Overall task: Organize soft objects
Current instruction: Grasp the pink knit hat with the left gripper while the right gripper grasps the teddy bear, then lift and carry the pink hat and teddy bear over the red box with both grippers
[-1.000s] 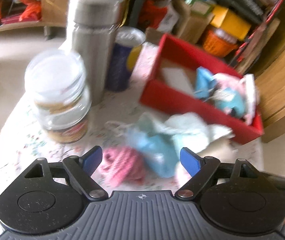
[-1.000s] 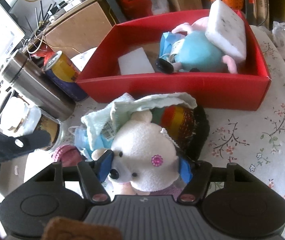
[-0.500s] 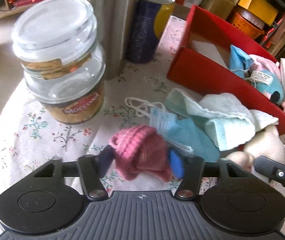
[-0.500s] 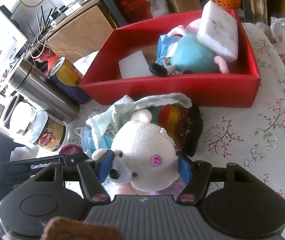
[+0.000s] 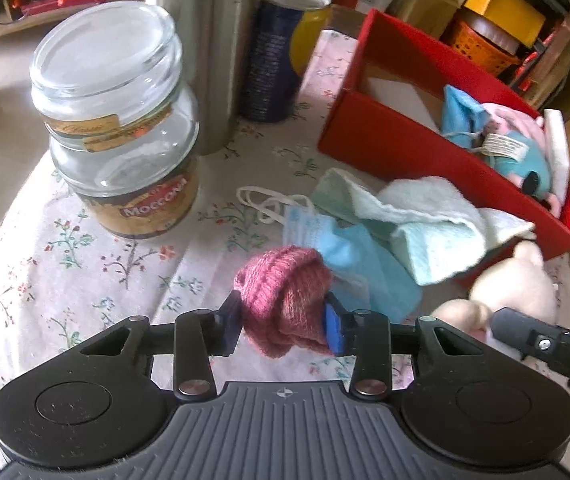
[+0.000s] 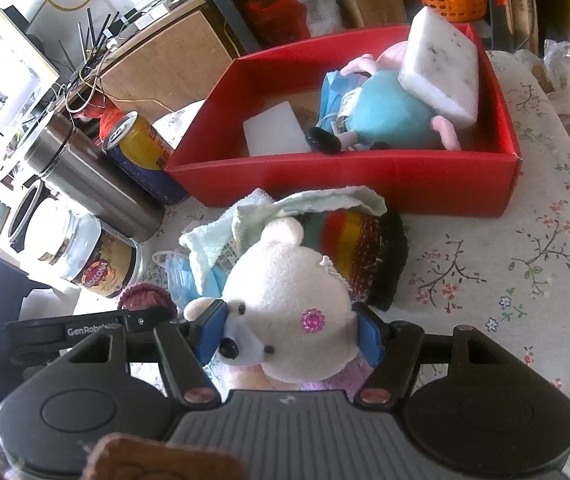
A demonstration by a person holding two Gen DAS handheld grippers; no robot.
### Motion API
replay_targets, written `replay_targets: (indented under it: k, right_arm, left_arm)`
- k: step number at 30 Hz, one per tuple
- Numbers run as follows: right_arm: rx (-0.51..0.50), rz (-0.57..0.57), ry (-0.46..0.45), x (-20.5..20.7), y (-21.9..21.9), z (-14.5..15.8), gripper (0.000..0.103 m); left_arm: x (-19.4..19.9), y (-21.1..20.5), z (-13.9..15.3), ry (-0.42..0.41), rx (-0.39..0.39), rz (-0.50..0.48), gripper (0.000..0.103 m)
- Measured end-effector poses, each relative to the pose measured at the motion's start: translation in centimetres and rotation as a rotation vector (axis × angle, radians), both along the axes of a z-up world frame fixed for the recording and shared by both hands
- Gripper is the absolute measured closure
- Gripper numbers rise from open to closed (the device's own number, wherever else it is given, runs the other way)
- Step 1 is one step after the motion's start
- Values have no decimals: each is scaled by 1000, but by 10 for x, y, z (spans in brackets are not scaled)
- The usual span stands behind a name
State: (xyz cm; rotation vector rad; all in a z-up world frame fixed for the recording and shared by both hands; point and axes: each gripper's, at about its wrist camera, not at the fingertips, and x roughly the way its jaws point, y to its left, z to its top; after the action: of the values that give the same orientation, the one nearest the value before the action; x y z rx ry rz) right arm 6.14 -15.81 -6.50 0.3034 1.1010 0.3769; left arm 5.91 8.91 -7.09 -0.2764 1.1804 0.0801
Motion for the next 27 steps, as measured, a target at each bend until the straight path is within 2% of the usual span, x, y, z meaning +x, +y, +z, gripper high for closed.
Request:
replay_targets:
  k: [8,27]
  right_arm:
    - [11,-14,9,-18,-11,2,65]
    - [17,-62,-17,-47,-35,16,65]
  left_arm:
    - [-15,-16,9,-20,-39,-42,61]
    - [-30,-36,27,-68,-76,-102,61]
